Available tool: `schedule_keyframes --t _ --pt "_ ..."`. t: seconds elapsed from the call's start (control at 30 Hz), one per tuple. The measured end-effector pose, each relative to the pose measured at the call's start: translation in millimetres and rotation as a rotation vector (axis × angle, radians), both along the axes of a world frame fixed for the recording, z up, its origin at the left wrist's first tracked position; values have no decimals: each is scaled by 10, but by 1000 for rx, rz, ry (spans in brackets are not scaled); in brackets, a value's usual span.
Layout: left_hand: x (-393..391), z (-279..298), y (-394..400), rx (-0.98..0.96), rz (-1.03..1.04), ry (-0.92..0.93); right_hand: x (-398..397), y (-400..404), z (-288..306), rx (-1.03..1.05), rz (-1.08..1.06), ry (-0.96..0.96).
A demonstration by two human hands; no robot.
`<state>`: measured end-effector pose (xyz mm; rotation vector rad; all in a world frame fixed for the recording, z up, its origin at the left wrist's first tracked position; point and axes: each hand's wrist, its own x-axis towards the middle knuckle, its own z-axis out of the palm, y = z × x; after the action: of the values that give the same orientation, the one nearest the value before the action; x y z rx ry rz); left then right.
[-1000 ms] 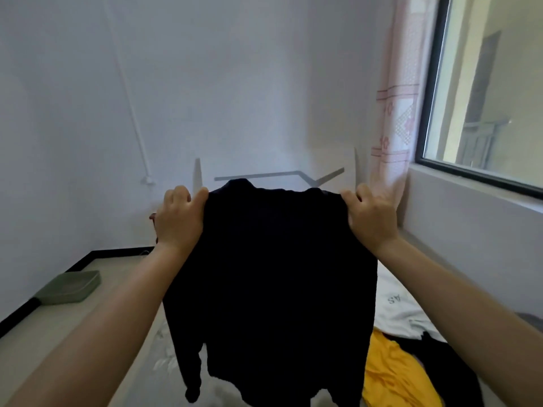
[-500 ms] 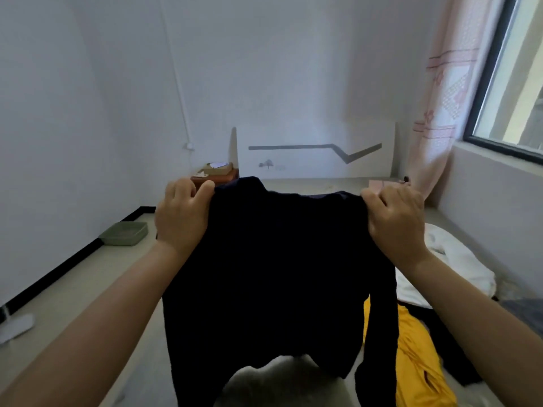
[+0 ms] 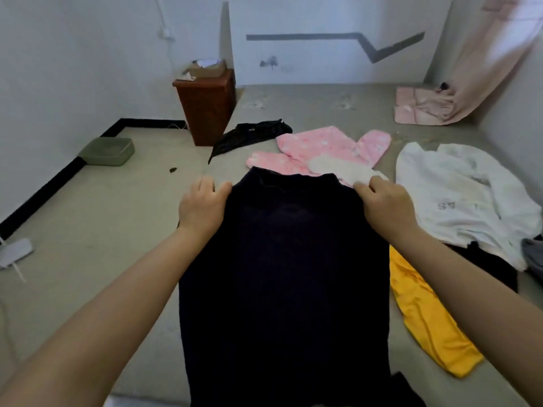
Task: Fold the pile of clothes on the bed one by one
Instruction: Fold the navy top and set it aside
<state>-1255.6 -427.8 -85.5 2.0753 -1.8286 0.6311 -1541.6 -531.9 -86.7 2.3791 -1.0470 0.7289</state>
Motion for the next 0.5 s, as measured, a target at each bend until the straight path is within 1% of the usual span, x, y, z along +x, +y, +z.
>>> schedule_keyframes --t 0.07,0.2,0.27,0.4,0.5 --pt "319 -660 -592 58 -18 25 364 -528 -671 13 11 37" --pt "504 -1505 -987 283 -55 89 564 -754 -1593 166 -33 113" --pt "586 -1892 -1150 333 -73 107 629 -868 -2016 211 -75 117" --pt "706 -2464 -1546 355 -49 131 779 -1197 -2540 268 -149 158" --pt "817 -2783 -1885 333 -20 91 886 -1588 -2776 240 -159 160"
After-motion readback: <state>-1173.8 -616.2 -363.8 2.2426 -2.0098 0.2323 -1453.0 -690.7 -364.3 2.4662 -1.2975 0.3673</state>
